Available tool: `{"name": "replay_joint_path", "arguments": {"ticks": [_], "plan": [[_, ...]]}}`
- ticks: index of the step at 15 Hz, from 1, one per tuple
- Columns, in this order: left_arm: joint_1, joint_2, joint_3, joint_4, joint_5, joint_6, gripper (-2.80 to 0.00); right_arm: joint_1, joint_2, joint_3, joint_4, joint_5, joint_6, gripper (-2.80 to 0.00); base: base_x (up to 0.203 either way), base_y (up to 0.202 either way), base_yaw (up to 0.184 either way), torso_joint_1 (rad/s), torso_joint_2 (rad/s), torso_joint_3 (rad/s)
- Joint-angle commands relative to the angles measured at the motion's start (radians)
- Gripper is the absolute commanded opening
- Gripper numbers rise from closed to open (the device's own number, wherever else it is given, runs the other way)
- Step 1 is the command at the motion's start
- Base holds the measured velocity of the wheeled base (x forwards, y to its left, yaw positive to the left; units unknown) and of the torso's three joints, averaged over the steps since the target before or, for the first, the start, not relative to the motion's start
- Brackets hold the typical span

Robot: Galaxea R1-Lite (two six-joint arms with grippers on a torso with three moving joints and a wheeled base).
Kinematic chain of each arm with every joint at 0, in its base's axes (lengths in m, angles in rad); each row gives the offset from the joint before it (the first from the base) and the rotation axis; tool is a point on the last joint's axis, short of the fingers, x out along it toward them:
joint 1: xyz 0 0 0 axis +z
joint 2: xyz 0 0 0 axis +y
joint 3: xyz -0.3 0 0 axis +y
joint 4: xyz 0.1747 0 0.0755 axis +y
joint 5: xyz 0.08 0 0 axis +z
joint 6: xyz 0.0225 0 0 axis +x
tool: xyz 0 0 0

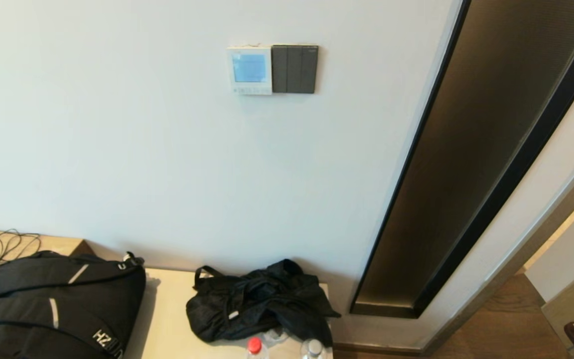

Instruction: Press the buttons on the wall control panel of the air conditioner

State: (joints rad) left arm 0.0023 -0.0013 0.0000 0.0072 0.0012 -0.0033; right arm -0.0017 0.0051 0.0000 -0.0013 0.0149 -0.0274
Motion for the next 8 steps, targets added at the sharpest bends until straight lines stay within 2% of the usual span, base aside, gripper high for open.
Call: {"name": "replay_joint_path", "arguments": {"ticks": [1, 8], "plan": [[0.001, 0.000, 0.000, -0.001, 0.000, -0.001, -2.80, 0.000, -0.001, 0.000, 0.000, 0.000, 0.000, -2.80, 0.000, 0.000, 0.000, 0.000, 0.00, 0.000], [0.001, 0.000, 0.000, -0.001, 0.000, -0.003, -2.80, -0.003, 0.003, 0.002, 0.001, -0.003, 0.004, -2.80, 0.000, 0.000, 0.000, 0.000, 0.00, 0.000]]}}
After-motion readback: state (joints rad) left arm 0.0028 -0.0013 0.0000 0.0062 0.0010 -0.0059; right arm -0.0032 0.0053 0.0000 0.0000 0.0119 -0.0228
